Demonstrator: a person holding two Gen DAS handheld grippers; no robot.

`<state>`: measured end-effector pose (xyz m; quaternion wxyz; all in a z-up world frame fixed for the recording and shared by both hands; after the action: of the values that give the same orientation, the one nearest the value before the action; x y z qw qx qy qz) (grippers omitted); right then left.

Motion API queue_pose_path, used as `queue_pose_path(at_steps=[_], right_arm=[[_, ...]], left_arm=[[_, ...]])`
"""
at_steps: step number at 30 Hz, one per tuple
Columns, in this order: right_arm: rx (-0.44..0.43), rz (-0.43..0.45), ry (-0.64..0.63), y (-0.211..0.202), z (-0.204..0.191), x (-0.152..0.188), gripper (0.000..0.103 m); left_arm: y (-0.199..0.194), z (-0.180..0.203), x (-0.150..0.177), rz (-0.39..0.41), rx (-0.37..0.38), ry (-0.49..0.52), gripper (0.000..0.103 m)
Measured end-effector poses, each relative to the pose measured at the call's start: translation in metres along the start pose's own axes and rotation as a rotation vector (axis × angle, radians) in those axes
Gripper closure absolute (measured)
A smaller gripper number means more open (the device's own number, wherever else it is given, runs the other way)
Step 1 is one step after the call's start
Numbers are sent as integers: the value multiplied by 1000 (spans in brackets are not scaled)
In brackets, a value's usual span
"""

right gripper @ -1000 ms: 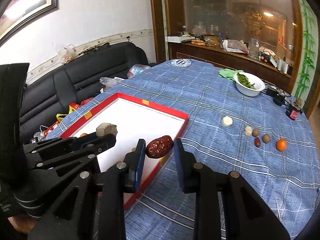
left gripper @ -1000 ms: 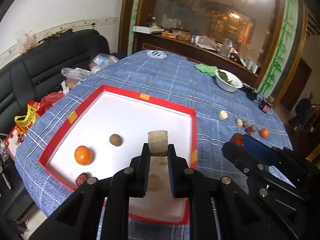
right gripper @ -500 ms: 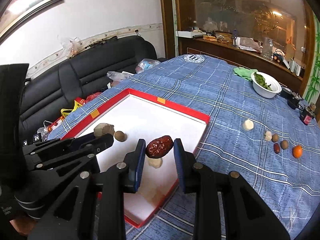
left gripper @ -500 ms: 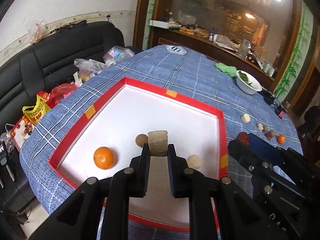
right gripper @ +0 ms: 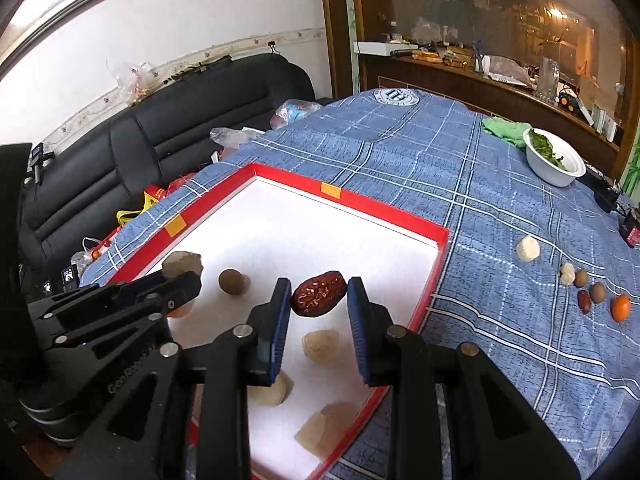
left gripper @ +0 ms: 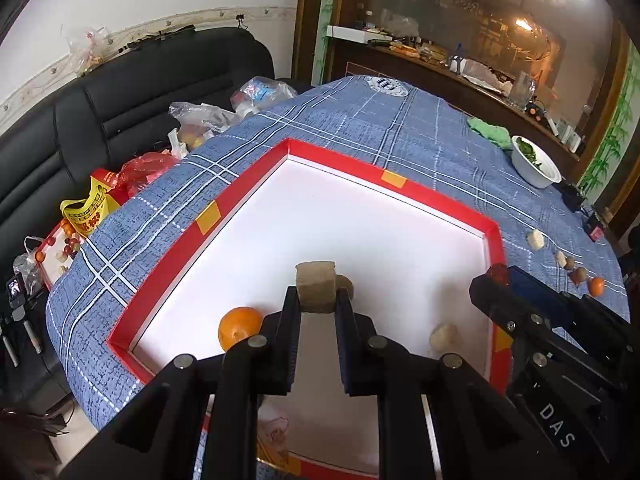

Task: Organize fruits
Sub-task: 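Open both tools to drop the date and the cube into the tray, then move both open tools back toward the row of foods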

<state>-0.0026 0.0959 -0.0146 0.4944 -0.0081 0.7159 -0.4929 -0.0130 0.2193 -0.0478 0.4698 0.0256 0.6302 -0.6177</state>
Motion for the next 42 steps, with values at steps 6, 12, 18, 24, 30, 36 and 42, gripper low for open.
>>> queue_pose_path(at_steps=[6, 12, 18, 24, 30, 36, 42], right_arm=[[-5, -24, 8, 16, 1, 0, 72], [-27, -77, 11, 34, -1, 3, 72], [-37, -80, 33, 30, 3, 10, 45], [-44, 70, 139, -24, 42, 17, 27], [-37, 150, 389, -61, 140, 71, 14], [-135, 122, 753, -79, 231, 168, 23], [-135, 75, 689, -115, 226, 194, 21]], left_arm=[[9, -5, -2, -14, -28, -4, 88], [9, -18, -7, 4, -65, -62, 44], [-10, -19, -13, 81, -99, -115, 26], [-21, 23, -5, 93, -39, -38, 25], [-29, 89, 17, 86, 61, 110, 25], [-26, 140, 42, 39, 127, 231, 25], [-16, 181, 52, -14, 184, 281, 24]])
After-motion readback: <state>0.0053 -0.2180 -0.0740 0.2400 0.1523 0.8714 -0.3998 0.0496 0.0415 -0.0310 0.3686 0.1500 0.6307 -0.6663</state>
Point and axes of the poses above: each gripper's, at about its wrist camera, not at the fingertips, and y roughly the way its jaws point, z to its right, x to its underside, the point moved 5 cm from there along y, roughly the way its jaws point, and after that the axes turned 9 degrees about -y, right-handed, at the moved point
